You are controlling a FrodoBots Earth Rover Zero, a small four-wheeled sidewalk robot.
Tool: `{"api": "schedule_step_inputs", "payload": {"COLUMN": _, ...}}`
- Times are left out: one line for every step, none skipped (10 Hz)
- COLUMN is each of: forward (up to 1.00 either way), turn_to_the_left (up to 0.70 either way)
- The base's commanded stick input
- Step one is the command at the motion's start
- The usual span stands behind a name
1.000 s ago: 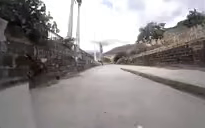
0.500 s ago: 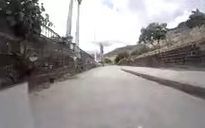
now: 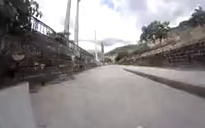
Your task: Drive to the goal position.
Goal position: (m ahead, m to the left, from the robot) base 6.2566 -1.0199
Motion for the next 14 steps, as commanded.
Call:
{"api": "schedule_step_inputs", "payload": {"forward": 1.0, "turn_to_the_left": 0.0}}
{"api": "schedule_step_inputs", "payload": {"forward": 1.0, "turn_to_the_left": 0.0}}
{"api": "schedule_step_inputs", "payload": {"forward": 1.0, "turn_to_the_left": 0.0}}
{"api": "schedule_step_inputs", "payload": {"forward": 1.0, "turn_to_the_left": 0.0}}
{"api": "schedule_step_inputs", "payload": {"forward": 1.0, "turn_to_the_left": 0.0}}
{"api": "schedule_step_inputs", "payload": {"forward": 1.0, "turn_to_the_left": 0.0}}
{"api": "schedule_step_inputs", "payload": {"forward": 1.0, "turn_to_the_left": 0.0}}
{"api": "schedule_step_inputs", "payload": {"forward": 1.0, "turn_to_the_left": 0.0}}
{"api": "schedule_step_inputs", "payload": {"forward": 1.0, "turn_to_the_left": 0.0}}
{"api": "schedule_step_inputs", "payload": {"forward": 1.0, "turn_to_the_left": 0.0}}
{"api": "schedule_step_inputs", "payload": {"forward": 1.0, "turn_to_the_left": 0.0}}
{"api": "schedule_step_inputs", "payload": {"forward": 1.0, "turn_to_the_left": 0.0}}
{"api": "schedule_step_inputs", "payload": {"forward": 1.0, "turn_to_the_left": 0.0}}
{"api": "schedule_step_inputs", "payload": {"forward": 1.0, "turn_to_the_left": 0.0}}
